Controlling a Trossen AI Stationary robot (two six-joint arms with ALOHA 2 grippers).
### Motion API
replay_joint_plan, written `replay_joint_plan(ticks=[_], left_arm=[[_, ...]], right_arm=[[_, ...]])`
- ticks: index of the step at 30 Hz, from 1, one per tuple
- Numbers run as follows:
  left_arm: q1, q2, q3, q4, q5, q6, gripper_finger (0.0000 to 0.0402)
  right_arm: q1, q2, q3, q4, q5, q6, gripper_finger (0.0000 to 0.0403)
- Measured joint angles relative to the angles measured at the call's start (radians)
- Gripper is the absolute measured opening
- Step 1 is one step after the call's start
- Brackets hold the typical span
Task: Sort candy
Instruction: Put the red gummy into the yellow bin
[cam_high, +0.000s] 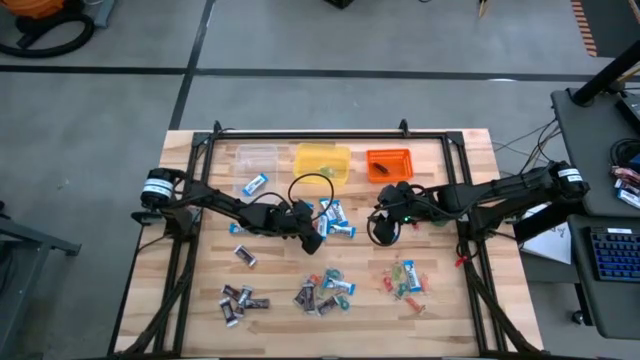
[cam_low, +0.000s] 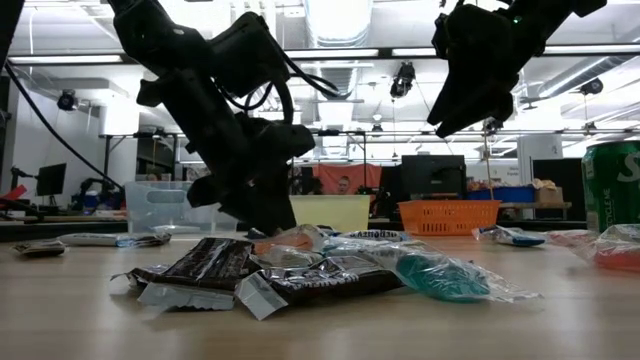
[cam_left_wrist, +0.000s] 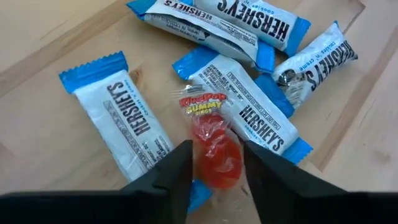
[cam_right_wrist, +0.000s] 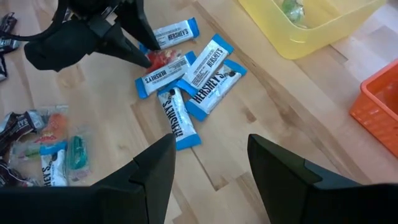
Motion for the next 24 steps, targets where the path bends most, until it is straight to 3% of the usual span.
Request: replay_joint_plan(ticks=[7,14,24], left_arm=[[0.000,0.000,0.000,0.000,0.000,0.013,0.0010],[0.000,-0.024,-0.001,0.014,0.000,0.042,0.0002],[0.028,-0.218,-0.001,0.016,0.001,0.234,0.0000]], right_arm=[[0.000,0.000,0.000,0.000,0.000,0.001,0.0192],[0.000,0.000,0.000,0.000,0.000,0.000,0.0192],[0.000,0.000,-0.002,0.001,0.043,-0.028,0.0192]])
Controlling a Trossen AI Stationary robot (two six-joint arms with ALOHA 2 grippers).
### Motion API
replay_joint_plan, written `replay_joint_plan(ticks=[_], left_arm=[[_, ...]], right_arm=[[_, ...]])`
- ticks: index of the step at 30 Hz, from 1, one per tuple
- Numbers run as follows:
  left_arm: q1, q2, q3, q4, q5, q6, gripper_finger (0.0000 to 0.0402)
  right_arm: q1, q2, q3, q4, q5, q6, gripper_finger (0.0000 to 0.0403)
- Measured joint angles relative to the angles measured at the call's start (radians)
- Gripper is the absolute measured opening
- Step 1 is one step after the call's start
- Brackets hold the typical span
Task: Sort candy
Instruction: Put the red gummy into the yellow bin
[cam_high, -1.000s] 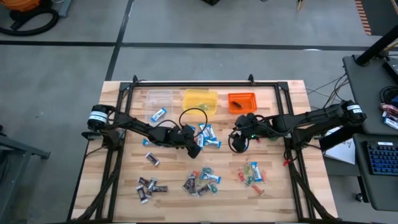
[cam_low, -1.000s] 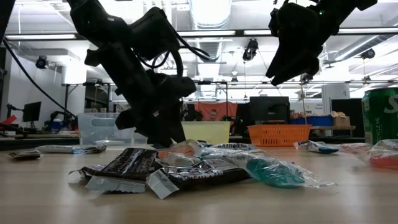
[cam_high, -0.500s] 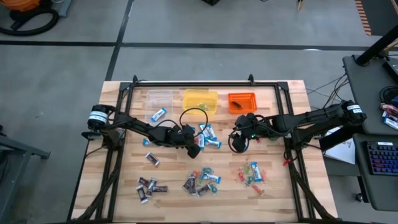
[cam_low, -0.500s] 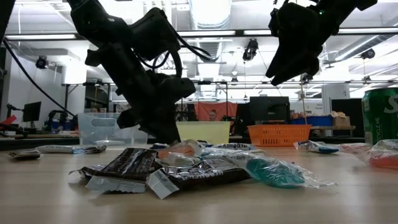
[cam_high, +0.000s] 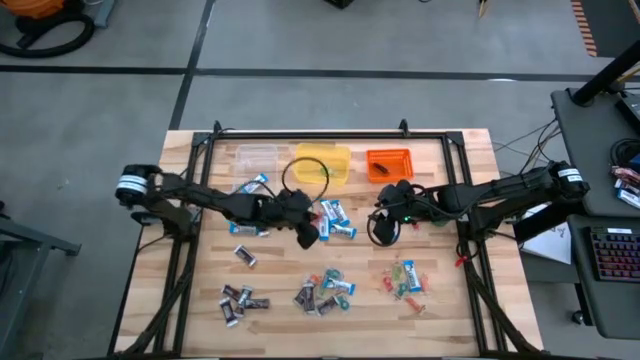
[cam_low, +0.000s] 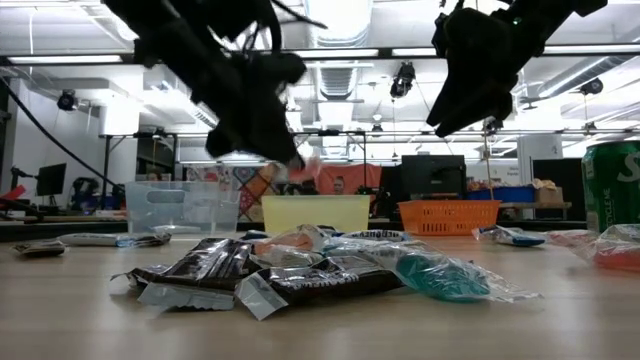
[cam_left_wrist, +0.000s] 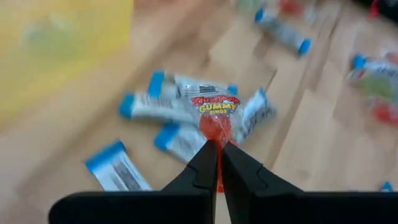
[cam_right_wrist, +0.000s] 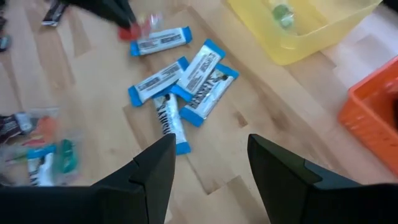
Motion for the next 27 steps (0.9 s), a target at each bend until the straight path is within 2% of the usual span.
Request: replay_joint_plan(ticks=[4,8,16,23,27], left_arm=[[0.051,-0.093,0.000,-0.001,0.006,0.120,0.0000],[0.161,-0.147,0.000,0.000,0.009,0.232,0.0000],[0.380,-0.094,0.000,0.029,0.008,0.304,0.0000],[0.429,-0.045,0.000,0.037,0.027,0.326,0.0001],[0.432,-0.027,0.000,0.065,0.027,0.342,0.0017]], right_arm=[[0.000,0.000,0.000,0.004,0.036,-0.025,0.0192],[-0.001,0.000,-0.001,0.019,0.061,-0.056,0.0192],[-0.003,-0.001,-0.001,0.061,0.062,-0.078,0.0192],[-0.003,-0.001,-0.001,0.070,0.062,-0.076,0.0192],[-0.003,-0.001,-0.001,0.071,0.062,-0.077,0.0192]])
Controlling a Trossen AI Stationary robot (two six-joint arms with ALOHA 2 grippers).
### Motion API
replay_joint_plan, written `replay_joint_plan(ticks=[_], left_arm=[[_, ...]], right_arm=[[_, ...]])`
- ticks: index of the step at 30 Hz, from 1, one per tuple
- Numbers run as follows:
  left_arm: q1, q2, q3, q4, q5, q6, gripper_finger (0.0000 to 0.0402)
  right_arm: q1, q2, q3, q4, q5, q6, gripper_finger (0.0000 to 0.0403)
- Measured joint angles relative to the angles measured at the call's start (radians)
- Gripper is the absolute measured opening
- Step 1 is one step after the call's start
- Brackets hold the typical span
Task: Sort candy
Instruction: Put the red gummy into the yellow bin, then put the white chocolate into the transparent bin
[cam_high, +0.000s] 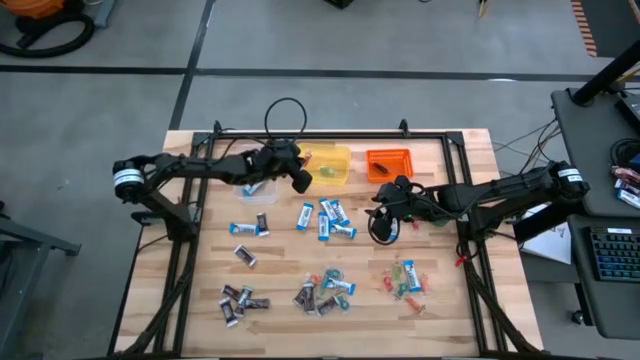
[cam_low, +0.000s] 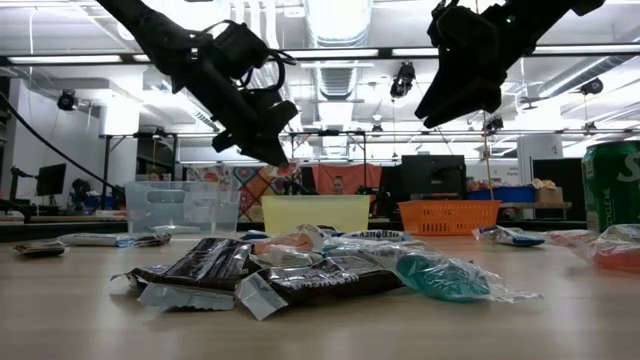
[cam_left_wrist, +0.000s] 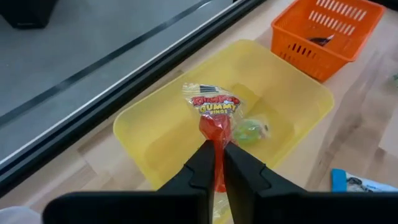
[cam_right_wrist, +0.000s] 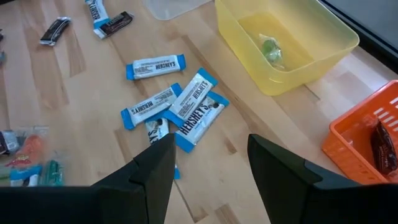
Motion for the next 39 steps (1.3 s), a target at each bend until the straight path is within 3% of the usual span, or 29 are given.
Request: replay_joint_plan(ticks=[14,22,28,33,39], left_arm=[[0.000,0.003,0.000,0.019,0.023,-0.007,0.0086],[-0.058,-0.073,0.000,0.000,0.217,-0.006,0.0088],[-0.105,-0.131,0.000,-0.010,0.229,-0.014,0.0088],[-0.132,-0.186,0.000,-0.006,0.231,-0.161,0.0088],[-0.157,-0.189,0.000,0.010,0.228,-0.137,0.0086]], right_arm=[[0.000,0.000,0.000,0.005,0.000,-0.015,0.0192],[0.000,0.000,0.000,0.004,0.000,-0.010,0.0192],[-0.004,0.000,0.000,0.014,-0.001,-0.039,0.0192],[-0.053,-0.002,0.000,0.055,-0.037,-0.023,0.0192],[-0.079,0.010,0.000,0.055,-0.095,-0.061,0.0192]])
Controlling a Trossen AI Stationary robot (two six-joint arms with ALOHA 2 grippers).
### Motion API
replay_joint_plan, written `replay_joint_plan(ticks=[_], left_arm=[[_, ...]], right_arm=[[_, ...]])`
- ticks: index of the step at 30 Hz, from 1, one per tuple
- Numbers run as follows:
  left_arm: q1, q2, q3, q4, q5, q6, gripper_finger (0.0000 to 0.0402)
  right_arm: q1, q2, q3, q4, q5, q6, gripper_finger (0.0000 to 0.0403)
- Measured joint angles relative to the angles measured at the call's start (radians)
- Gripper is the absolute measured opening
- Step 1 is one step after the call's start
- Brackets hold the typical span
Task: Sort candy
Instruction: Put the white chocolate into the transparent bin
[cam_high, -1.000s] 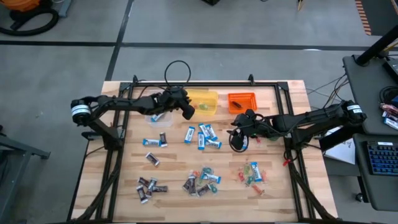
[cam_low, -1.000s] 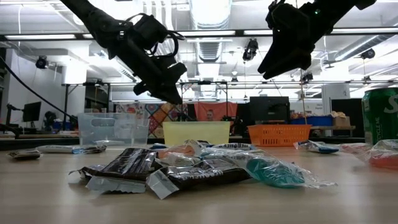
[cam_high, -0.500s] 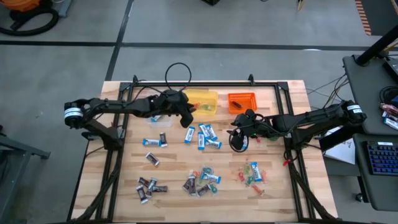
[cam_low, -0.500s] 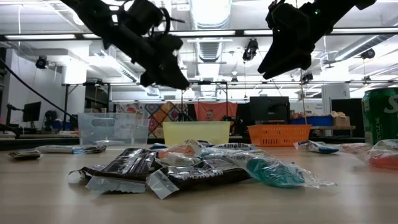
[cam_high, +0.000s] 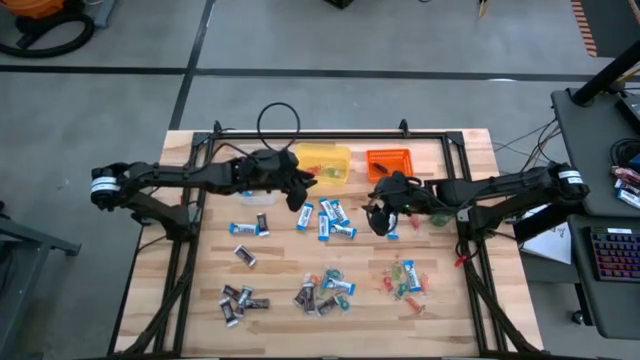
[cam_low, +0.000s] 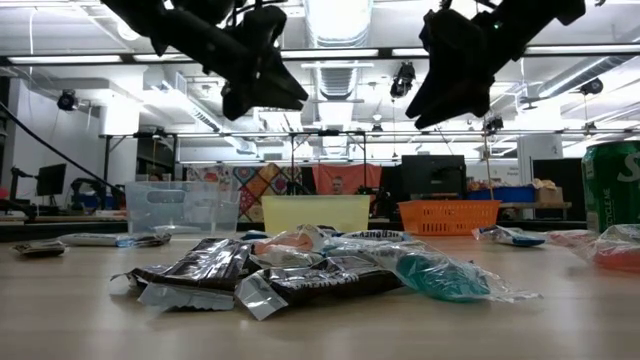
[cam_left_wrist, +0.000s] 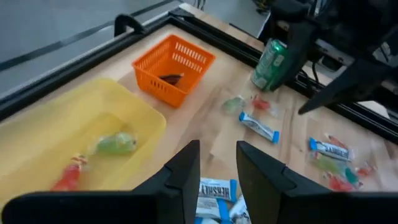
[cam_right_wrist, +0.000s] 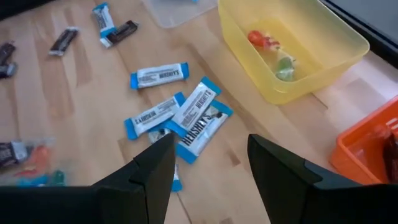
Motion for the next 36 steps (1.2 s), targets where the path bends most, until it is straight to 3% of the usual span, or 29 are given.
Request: replay_joint_plan(ticks=[8,14,20,29,36], left_arm=[[-0.043,0.013,0.000,0.028,-0.003,0.044,0.0078],[-0.114,0.011,0.000,-0.011,0.002,0.003,0.0077],[-0.196,0.011,0.000,-0.153,-0.005,-0.065,0.0077],[-0.292,0.012,-0.002,-0.243,-0.083,-0.126,0.0077],[-0.295,0.012,-0.002,-0.201,-0.126,-0.272,0.0077]], right_arm=[[0.000,0.039,0.000,0.006,0.019,-0.067,0.0192],[0.000,0.100,0.000,0.007,0.015,0.075,0.0192],[0.000,0.179,0.000,0.009,0.015,0.207,0.0192],[0.000,0.253,0.000,0.010,0.005,0.227,0.0191],[-0.068,0.233,0.002,0.030,-0.131,0.237,0.0192]])
